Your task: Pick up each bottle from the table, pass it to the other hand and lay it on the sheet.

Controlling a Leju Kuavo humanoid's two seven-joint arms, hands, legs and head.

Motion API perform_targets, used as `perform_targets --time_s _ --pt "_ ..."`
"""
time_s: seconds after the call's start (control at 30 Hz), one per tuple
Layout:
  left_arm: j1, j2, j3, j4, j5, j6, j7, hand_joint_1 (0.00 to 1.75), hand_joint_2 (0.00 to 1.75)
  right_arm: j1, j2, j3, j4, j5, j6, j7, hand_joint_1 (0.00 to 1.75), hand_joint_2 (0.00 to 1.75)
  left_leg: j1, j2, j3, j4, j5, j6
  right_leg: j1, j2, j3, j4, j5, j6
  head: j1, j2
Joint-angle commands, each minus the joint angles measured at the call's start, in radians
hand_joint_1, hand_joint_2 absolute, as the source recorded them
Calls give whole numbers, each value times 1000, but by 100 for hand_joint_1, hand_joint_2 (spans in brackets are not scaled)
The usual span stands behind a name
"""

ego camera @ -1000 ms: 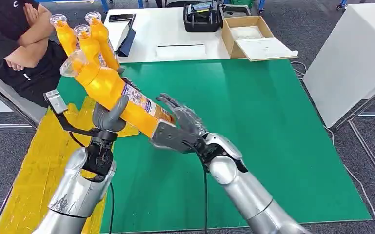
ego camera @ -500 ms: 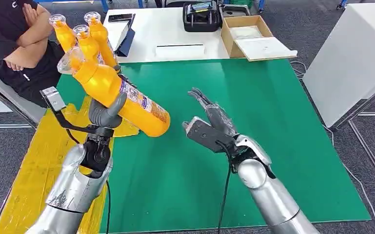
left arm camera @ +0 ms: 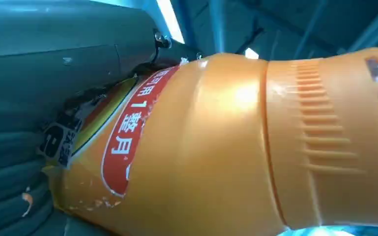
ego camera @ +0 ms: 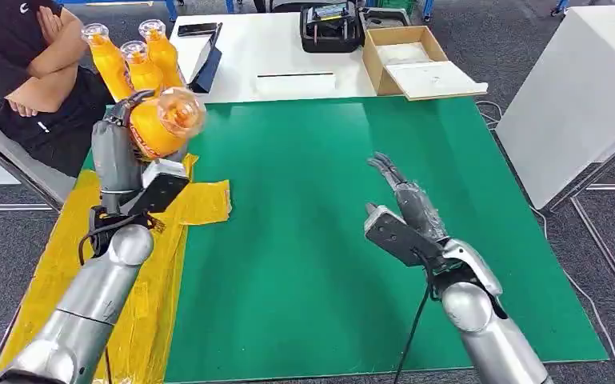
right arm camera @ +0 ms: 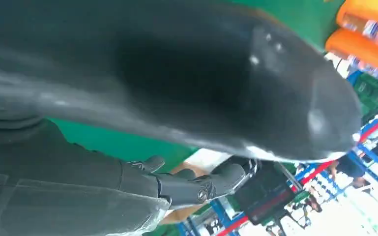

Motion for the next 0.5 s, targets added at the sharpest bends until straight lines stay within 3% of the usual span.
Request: perform_targets --time_s 0.03,0.23,0.5 --pt "-121 46 -53 536 -141 44 -10 175 175 -39 -79 -48 -4 -46 75 -28 0 0 -1 -3 5 -1 0 -2 -1 -6 5 0 -2 0 0 0" --pt "-99 58 19 579 -300 44 13 175 175 -105 -41 2 44 -52 82 -30 0 0 0 3 3 1 -1 -1 0 0 3 1 -1 0 0 0" --pt "-66 44 -2 673 -454 44 65 175 175 -148 -24 22 94 -65 76 -41 0 0 -1 3 5 -1 -1 -1 0 -1 5 0 -1 0 0 0"
